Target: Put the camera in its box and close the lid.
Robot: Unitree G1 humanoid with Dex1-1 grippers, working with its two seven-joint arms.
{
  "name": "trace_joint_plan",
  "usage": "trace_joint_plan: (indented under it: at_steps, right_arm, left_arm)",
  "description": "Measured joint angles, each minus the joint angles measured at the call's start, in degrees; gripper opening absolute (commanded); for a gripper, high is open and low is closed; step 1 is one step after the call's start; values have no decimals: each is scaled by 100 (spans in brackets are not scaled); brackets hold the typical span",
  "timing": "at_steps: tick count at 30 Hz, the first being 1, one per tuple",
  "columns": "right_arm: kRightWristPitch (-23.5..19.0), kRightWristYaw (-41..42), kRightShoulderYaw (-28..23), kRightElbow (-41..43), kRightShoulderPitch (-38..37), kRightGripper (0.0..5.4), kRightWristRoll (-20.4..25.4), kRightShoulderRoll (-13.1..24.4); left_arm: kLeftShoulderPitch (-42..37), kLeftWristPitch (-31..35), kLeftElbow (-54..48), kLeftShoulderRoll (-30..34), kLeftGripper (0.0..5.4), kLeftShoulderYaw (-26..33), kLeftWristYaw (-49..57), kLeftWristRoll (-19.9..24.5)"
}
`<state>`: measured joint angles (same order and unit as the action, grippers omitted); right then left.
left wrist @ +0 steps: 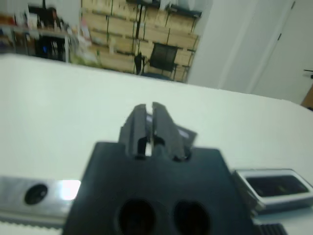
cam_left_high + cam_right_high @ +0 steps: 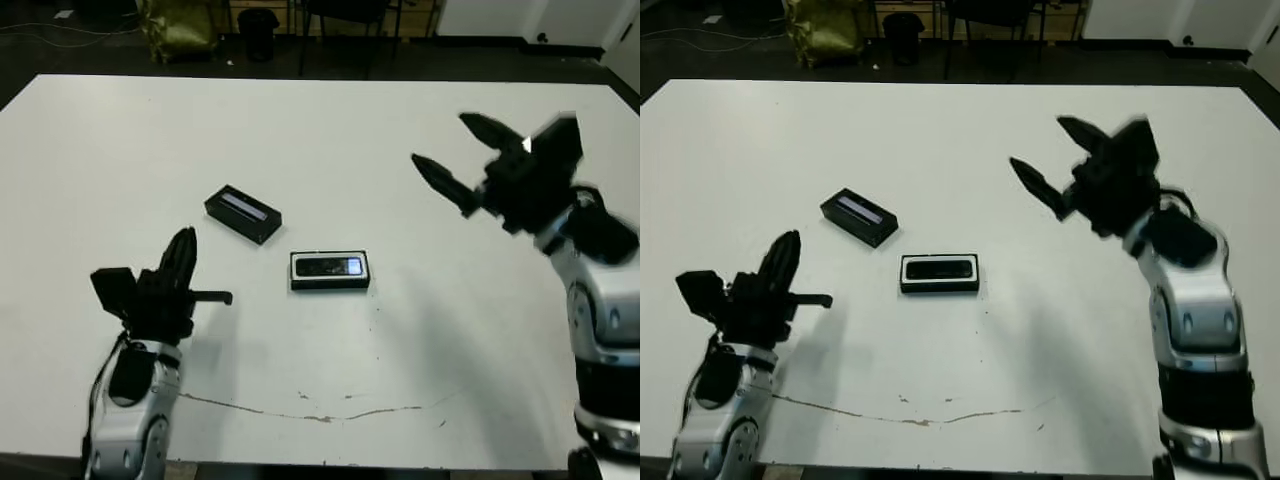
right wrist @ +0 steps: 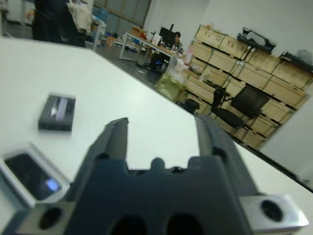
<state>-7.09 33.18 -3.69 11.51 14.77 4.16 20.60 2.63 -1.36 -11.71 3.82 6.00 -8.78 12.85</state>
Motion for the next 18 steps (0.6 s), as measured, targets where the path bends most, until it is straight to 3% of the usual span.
trace_joint_plan:
  at_steps: [4, 10, 15, 18]
  right_arm:
    - [508, -417, 226, 357, -863, 143, -365, -64]
    - [612, -903, 702, 908, -1559, 9, -882, -164]
    - [1115, -1108, 914, 775, -1712, 4, -948, -276]
    - [1295, -1111, 970, 628, -1738, 4, -920, -304]
  left_arm:
    - [-517, 382, -84, 502, 0, 110, -62, -175]
    - [-1977, 1049, 347, 1529, 0, 47, -661, -473]
    - [-3733, 1494, 1773, 2259, 0, -638, -1859, -823]
    - [-4739, 1536, 2915, 2330, 0, -1079, -2479, -1082]
